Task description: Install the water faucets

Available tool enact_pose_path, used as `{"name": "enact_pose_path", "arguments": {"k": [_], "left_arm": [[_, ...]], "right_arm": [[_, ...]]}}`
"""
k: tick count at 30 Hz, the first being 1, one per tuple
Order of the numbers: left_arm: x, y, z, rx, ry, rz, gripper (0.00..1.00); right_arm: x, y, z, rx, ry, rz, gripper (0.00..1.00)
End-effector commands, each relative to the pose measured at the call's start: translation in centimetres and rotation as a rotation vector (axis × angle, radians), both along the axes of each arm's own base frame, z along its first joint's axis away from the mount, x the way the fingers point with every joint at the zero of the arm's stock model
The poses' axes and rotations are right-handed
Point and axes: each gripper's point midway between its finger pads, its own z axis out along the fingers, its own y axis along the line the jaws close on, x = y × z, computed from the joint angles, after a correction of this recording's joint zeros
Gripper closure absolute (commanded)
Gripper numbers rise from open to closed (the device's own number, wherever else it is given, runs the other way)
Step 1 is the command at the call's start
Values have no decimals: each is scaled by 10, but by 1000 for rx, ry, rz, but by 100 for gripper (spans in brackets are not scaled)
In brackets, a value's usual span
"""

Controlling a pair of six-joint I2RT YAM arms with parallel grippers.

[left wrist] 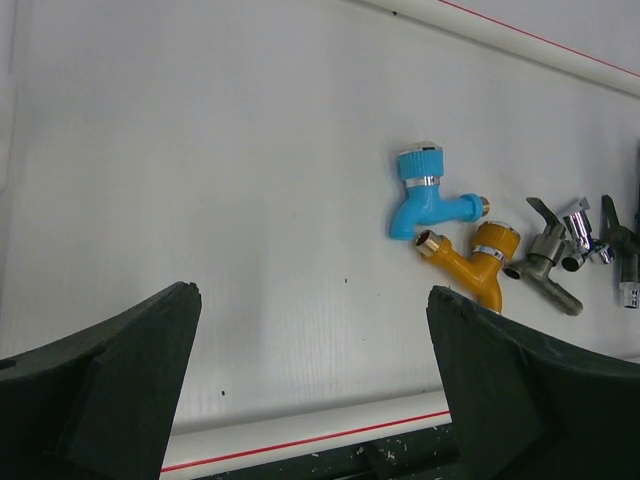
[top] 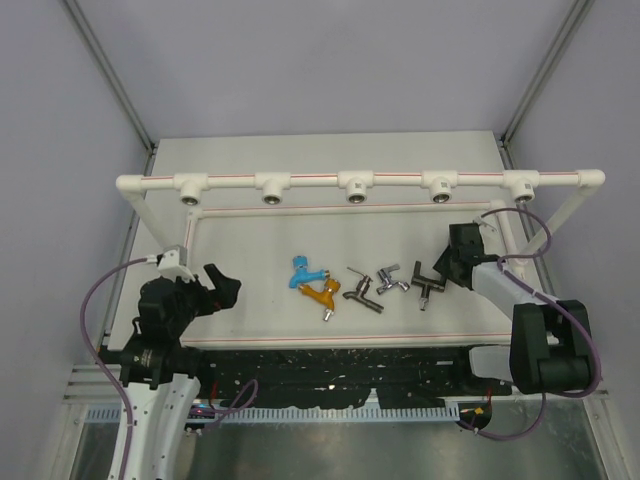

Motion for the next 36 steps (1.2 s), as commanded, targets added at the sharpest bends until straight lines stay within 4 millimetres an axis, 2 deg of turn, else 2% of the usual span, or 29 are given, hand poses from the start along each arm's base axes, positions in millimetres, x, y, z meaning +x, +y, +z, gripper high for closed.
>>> {"name": "enact_pose_path", "arguments": {"k": [1, 2, 5, 6, 7, 13, 15, 18, 21, 26, 27, 28, 29, 35, 36], "left_arm": [[3, -13, 9, -31, -8, -65, 0], [2, -17, 8, -44, 5, -84, 0], [-2, -31, 8, -108, 42, -144, 0], [-3, -36, 8, -135, 54, -161, 0], [-4, -42, 8, -161, 66, -186, 0], [-7, -62, 13, -300, 85, -239, 0], [-7, -68, 18, -335, 83, -256, 0], [-7, -80, 28, -388, 77, -292, 0], [-6, -95, 36, -422, 68, -334, 0], [-3, -123, 42, -442, 68, -402, 1], [-1, -128, 41, -448, 71, -407, 0], [0, -136, 46, -457, 55, -424, 0], [3, -142, 48, -466, 54, -429, 0], [15, -174, 65, -493, 46, -457, 0], [19, -178, 66, -496, 47, -452, 0]], "right_arm": [[15, -1, 10, -10, -37, -10, 60], [15, 0, 11, -14, -39, -1, 62], [16, 6, 18, -13, -61, 24, 81], [17, 8, 23, -8, -80, 34, 91], [18, 12, 27, 4, -94, 47, 95], [22, 35, 73, 5, -248, 163, 95], [21, 47, 89, 4, -300, 223, 95], [16, 76, 108, 15, -366, 380, 95], [3, 111, 115, 50, -392, 533, 95], [-25, 159, 111, 116, -430, 741, 95], [-34, 169, 107, 127, -436, 793, 95], [-37, 179, 112, 148, -468, 834, 95], [-50, 194, 109, 182, -468, 920, 95], [-88, 245, 123, 238, -542, 1212, 95], [-89, 252, 132, 250, -583, 1234, 95]]}}
